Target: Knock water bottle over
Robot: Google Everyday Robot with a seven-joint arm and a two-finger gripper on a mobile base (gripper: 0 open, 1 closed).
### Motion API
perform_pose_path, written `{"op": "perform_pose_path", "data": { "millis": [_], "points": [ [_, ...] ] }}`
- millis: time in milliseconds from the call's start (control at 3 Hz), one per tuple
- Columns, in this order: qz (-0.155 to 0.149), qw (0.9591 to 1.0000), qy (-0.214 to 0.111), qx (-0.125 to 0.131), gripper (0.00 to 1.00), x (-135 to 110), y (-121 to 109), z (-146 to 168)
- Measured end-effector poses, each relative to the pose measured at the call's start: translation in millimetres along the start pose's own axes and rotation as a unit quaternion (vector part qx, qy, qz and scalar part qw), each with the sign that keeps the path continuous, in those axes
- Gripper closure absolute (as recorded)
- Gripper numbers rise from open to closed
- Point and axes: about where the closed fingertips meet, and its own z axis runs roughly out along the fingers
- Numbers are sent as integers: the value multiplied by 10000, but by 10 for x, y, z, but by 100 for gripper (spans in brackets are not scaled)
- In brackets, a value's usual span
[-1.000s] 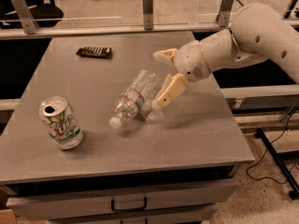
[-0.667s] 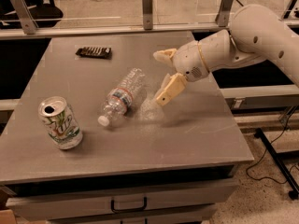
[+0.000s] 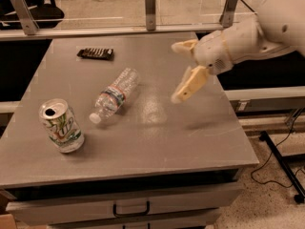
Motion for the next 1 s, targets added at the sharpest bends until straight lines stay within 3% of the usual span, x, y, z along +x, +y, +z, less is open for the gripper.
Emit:
{"op": "perform_pose_path", "data": {
  "millis": [333,667,1000],
  "points": [
    [-392,9985,289,241,0,-100,-93,-603],
    [-558,9950,629,542,0,-266,-135,-1092],
    [-490,9922,961,624,0,-372,-51,-1312]
  ]
}}
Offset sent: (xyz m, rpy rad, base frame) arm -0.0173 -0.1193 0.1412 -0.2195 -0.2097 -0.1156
